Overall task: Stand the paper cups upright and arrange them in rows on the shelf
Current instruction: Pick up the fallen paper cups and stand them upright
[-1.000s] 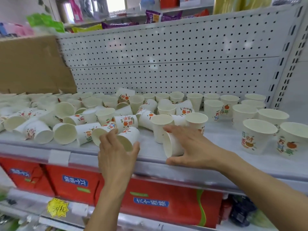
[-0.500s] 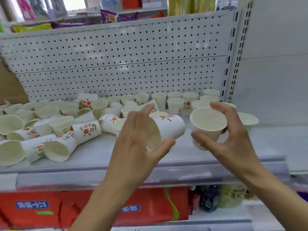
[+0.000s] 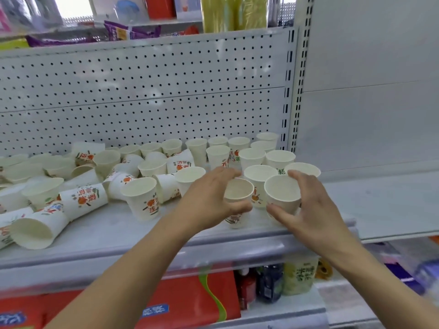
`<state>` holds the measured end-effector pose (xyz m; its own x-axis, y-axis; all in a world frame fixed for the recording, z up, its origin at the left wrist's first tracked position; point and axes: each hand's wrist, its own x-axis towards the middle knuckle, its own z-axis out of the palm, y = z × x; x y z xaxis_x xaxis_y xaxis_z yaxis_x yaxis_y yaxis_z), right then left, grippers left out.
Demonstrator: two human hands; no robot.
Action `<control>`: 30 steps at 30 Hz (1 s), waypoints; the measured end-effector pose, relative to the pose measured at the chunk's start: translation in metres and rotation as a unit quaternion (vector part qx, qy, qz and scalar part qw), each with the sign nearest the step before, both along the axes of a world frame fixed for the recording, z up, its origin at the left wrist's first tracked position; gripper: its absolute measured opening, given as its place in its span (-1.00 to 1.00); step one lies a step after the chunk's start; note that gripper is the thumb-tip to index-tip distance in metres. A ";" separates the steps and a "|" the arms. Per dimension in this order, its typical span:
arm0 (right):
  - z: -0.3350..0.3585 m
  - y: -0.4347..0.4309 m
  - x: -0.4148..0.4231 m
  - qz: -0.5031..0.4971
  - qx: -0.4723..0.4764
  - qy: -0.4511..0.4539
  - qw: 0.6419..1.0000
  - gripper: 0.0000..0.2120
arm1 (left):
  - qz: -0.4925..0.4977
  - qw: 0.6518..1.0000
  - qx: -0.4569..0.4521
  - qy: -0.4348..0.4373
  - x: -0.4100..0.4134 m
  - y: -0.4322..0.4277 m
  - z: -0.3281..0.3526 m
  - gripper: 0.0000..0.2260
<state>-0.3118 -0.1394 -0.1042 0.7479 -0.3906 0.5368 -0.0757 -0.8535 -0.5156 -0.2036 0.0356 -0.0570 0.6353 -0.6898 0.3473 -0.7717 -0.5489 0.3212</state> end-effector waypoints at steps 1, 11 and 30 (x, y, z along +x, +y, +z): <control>0.000 0.000 0.000 -0.006 -0.011 0.017 1.000 -0.22 | 0.006 1.000 -0.004 0.002 -0.002 0.000 -0.001 -0.34; 0.066 0.022 -0.004 0.072 -0.146 -0.023 0.986 -0.33 | 0.220 0.943 -0.212 -0.134 0.002 0.085 -0.013 -0.37; 0.098 0.092 0.152 0.076 -0.117 0.336 0.931 -0.31 | 0.146 0.984 -0.096 0.036 0.042 0.129 -0.006 -0.33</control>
<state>-0.1597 -0.0473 -0.0062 0.9827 -0.1846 -0.0154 -0.1841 -0.9638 -0.1931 -0.1619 0.1649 -0.0628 0.8243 -0.4000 0.4007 -0.5616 -0.6674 0.4890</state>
